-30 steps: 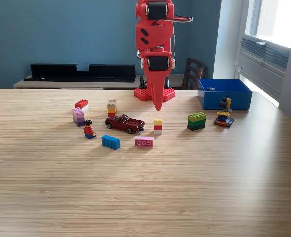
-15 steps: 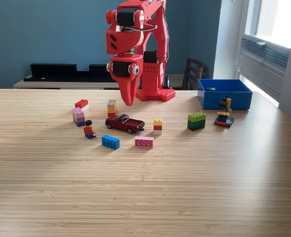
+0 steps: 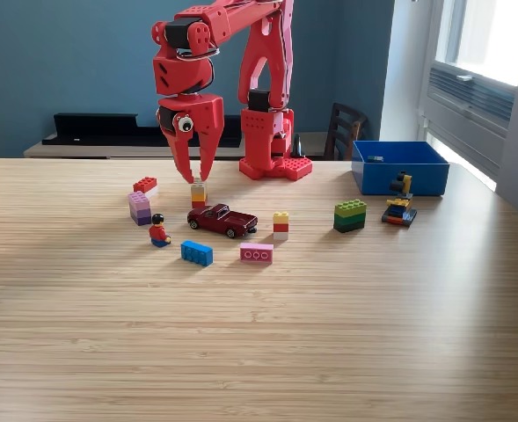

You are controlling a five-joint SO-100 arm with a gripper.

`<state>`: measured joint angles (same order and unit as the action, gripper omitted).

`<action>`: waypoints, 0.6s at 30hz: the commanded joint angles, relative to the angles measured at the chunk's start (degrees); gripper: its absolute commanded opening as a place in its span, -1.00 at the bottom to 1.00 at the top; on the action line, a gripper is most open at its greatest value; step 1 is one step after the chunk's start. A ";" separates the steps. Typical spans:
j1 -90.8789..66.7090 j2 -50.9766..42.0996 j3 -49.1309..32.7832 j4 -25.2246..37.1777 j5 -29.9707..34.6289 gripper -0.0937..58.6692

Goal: Grasp a lego block and put it in the bin.

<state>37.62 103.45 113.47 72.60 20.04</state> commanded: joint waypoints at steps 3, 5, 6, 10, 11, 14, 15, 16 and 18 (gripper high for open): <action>0.62 4.13 -1.76 0.44 -0.44 -0.08; 0.88 4.22 -0.70 0.44 -0.70 -0.05; 0.97 4.22 -0.18 0.44 -0.97 -0.04; 1.14 4.22 2.11 0.44 -1.32 -0.01; 1.41 4.31 2.55 0.44 -1.14 0.00; 2.29 4.31 4.22 0.44 -0.88 0.01; 2.55 4.31 4.66 0.44 -1.14 0.02; 2.81 4.31 5.10 0.53 -1.49 0.01; 3.16 4.31 5.80 0.79 -2.37 0.00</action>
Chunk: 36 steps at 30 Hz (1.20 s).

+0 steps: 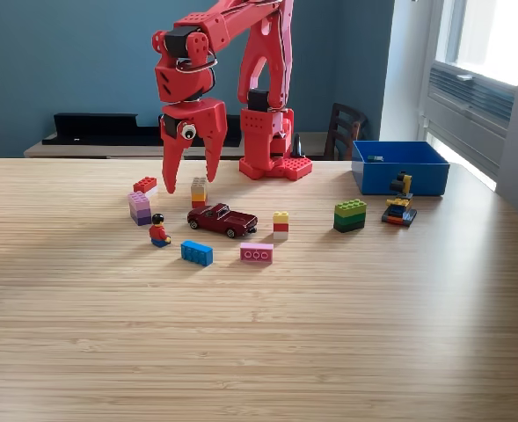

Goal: Grasp a lego block and put it in the bin.

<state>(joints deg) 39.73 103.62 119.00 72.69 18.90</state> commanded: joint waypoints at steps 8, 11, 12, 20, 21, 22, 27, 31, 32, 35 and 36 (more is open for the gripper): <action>2.46 4.13 1.67 0.88 -2.46 -0.28; 2.64 4.13 2.02 0.79 -2.72 -0.38; 2.64 4.13 2.20 0.79 -2.72 -0.41; 2.55 4.13 5.62 -2.72 -3.52 -0.52; 2.55 4.13 6.33 -3.34 -3.52 -0.55; 2.55 4.13 6.77 -3.87 -3.60 -0.56; 2.37 4.13 6.86 -4.57 -3.69 -0.89; 1.85 4.13 5.71 -4.66 -4.22 -0.99; 1.49 4.13 5.19 -4.66 -4.48 -0.99; 0.35 4.13 3.08 -4.39 -5.45 -0.99; 0.09 4.13 2.20 -4.31 -5.71 -0.99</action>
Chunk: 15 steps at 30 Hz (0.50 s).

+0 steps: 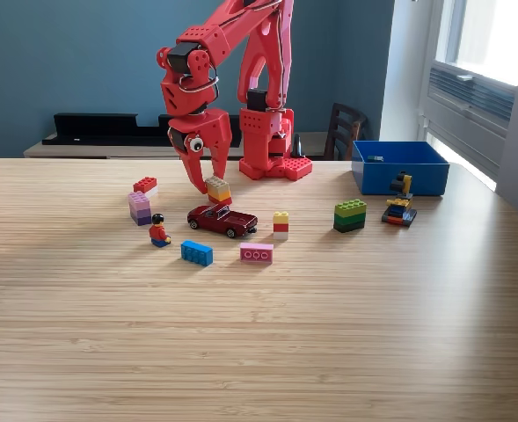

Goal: Grasp a lego block and put it in the bin.

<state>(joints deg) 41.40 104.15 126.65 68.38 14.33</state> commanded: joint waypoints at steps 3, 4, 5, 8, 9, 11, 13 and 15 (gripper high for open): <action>-2.46 3.60 -8.09 1.32 -1.58 -0.99; -2.90 3.60 -9.23 2.11 -1.58 -0.99; -3.60 3.60 -10.46 3.08 -1.67 -0.99; -5.89 3.60 -15.73 6.59 -2.02 -0.99; -7.03 3.60 -18.11 8.09 -2.37 -0.99; -9.58 3.60 -22.85 11.16 -3.08 -0.99; -13.45 3.60 -26.98 14.24 -3.87 -0.99; -18.63 3.60 -29.44 16.70 -4.57 -0.99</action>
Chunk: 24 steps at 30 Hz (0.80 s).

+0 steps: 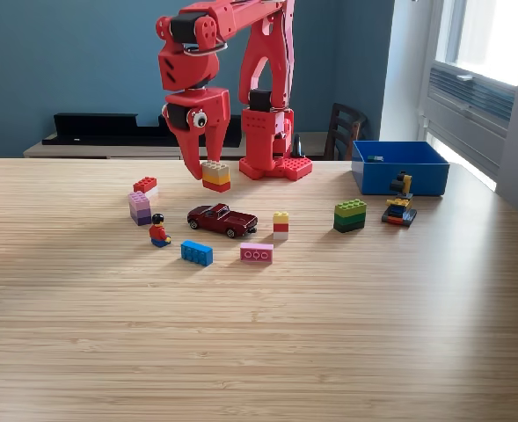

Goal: Grasp a lego block and put it in the bin.

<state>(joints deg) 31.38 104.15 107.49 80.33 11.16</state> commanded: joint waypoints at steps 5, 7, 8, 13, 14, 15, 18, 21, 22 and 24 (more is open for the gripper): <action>-25.31 3.60 -13.10 8.79 -2.55 -0.99; -33.13 3.52 -13.45 9.58 -3.43 -0.99; -37.18 3.52 -13.45 9.84 -3.69 -0.99; -57.39 3.43 -13.54 11.07 -5.80 -0.99; -61.44 3.34 -13.54 11.34 -5.89 -0.99; -65.39 3.08 -13.62 11.60 -5.98 -0.99; -76.38 2.81 -14.24 12.39 -5.80 -0.99; -84.29 2.55 -15.12 12.92 -6.77 -0.99; -86.22 2.55 -15.38 13.10 -7.12 -0.99; -89.56 2.55 -15.64 13.27 -7.73 -0.99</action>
<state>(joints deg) -52.38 104.15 96.15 92.55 4.39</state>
